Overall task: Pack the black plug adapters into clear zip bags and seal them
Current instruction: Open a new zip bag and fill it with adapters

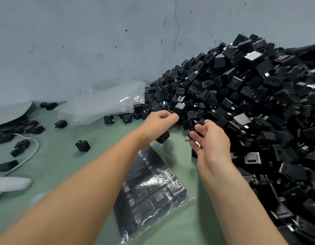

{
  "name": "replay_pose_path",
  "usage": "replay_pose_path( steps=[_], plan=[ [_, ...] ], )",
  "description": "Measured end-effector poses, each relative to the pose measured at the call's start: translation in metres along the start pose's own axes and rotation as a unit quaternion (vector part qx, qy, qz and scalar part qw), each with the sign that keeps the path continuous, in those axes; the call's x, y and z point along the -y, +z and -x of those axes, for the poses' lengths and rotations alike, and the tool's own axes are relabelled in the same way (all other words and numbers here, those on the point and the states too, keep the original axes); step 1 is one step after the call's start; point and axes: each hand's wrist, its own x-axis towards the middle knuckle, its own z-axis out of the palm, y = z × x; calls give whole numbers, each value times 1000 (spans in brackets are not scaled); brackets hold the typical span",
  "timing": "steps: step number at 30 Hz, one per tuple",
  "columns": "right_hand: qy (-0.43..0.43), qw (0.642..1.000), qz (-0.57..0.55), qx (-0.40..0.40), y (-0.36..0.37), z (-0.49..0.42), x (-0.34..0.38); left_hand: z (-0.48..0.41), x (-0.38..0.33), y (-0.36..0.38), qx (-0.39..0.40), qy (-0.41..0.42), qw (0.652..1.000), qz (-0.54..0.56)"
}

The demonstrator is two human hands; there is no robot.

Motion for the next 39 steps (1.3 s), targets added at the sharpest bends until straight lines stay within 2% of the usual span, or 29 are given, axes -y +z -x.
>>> replay_pose_path(
  steps=[2, 4, 6, 7, 9, 10, 12, 14, 16, 18, 21, 24, 26, 28, 31, 34, 37, 39],
  plan=[
    [13, 999, -8, 35, 8, 9, -7, 16, -15, -24, 29, -44, 979, 198],
    [61, 993, -38, 89, 18, 20, -16, 39, -27, -41, 40, -20, 955, 295],
    [142, 972, -95, 160, 32, 36, -27, 67, -29, -47, -18, 35, 967, 252],
    [181, 954, -128, 202, 39, 44, -33, 82, -27, -47, -72, 75, 978, 180],
    [233, 919, -173, 266, 52, 60, -43, 106, -15, -44, -159, 155, 975, 21],
    [246, 908, -190, 281, 56, 67, -49, 116, -7, -43, -184, 176, 966, -44],
    [261, 897, -226, 277, 62, 73, -58, 130, 4, -42, -201, 199, 954, -96],
    [274, 888, -260, 261, 62, 74, -64, 137, 8, -41, -196, 205, 955, -84],
    [284, 882, -281, 251, 58, 70, -68, 141, 4, -44, -179, 190, 965, 33],
    [276, 887, -279, 244, 52, 66, -67, 138, -2, -54, -174, 164, 958, 161],
    [257, 898, -281, 220, 38, 55, -60, 119, -2, -72, -225, 129, 941, 218],
    [246, 899, -297, 209, 22, 45, -48, 88, 2, -73, -214, 43, 965, 148],
    [237, 898, -307, 208, 13, 38, -40, 63, 9, -62, -162, 7, 986, 45],
    [232, 899, -313, 200, 6, 29, -33, 39, 16, -47, -115, 3, 990, -87],
    [222, 903, -324, 175, -4, 17, -28, 9, 18, -19, -42, -2, 974, -220],
    [221, 904, -328, 161, -10, 10, -27, -15, 11, 9, 28, -21, 955, -294],
    [214, 911, -322, 144, -14, 5, -25, -28, 10, 26, 53, -36, 925, -374],
    [210, 917, -314, 125, -14, 4, -22, -28, 12, 28, 48, -24, 921, -385]
  ],
)
